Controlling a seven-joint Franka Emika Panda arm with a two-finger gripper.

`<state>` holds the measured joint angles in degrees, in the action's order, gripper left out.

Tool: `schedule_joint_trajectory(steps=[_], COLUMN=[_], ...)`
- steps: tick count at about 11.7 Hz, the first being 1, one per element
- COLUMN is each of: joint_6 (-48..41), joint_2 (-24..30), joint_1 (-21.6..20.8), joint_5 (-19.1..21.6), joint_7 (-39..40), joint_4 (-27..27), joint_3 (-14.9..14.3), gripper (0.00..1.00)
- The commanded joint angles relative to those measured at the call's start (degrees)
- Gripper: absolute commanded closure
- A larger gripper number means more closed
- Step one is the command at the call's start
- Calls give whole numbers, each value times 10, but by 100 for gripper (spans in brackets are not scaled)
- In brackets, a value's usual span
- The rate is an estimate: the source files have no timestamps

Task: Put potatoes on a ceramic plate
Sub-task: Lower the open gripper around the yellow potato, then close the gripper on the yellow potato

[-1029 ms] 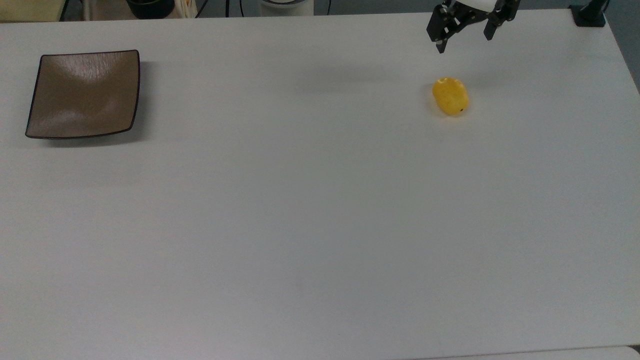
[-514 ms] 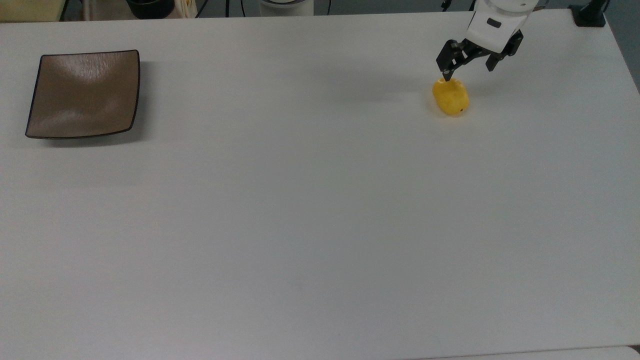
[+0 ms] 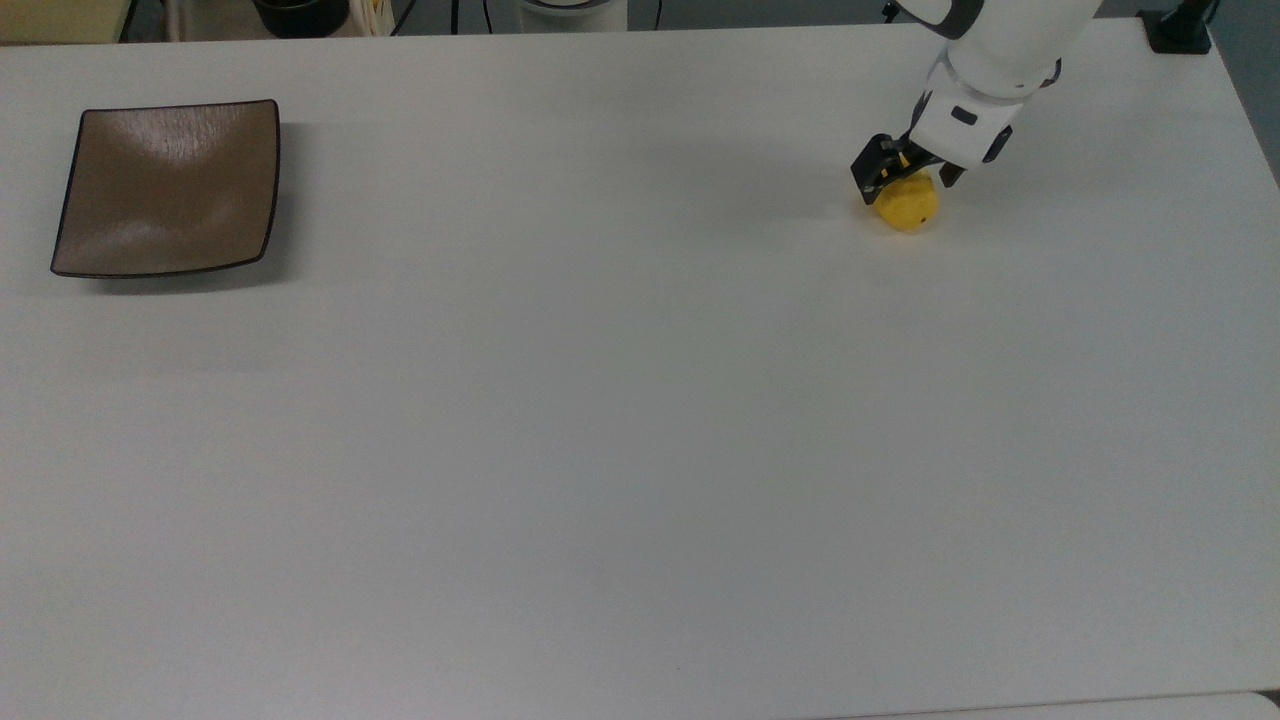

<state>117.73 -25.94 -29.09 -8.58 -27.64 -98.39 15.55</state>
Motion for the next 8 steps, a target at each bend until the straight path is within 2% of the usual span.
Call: schedule_joint_trajectory(steps=[1, 2, 4, 6, 7, 8], joint_6=[14, 15, 16, 16, 16, 16], joint_2=[-7, -10, -10, -11, -10, -10], joint_1=[-4, -4, -3, -3, -3, -3], joint_5=[-14, -14, -15, -14, -14, -14], joint_7=[-16, -16, -16, -16, -16, -15], joint_4=[-14, -14, -14, -15, -15, -15], joint_3=[0, 0, 3, 3, 4, 3], gripper=[0, 2, 22, 53, 76, 89])
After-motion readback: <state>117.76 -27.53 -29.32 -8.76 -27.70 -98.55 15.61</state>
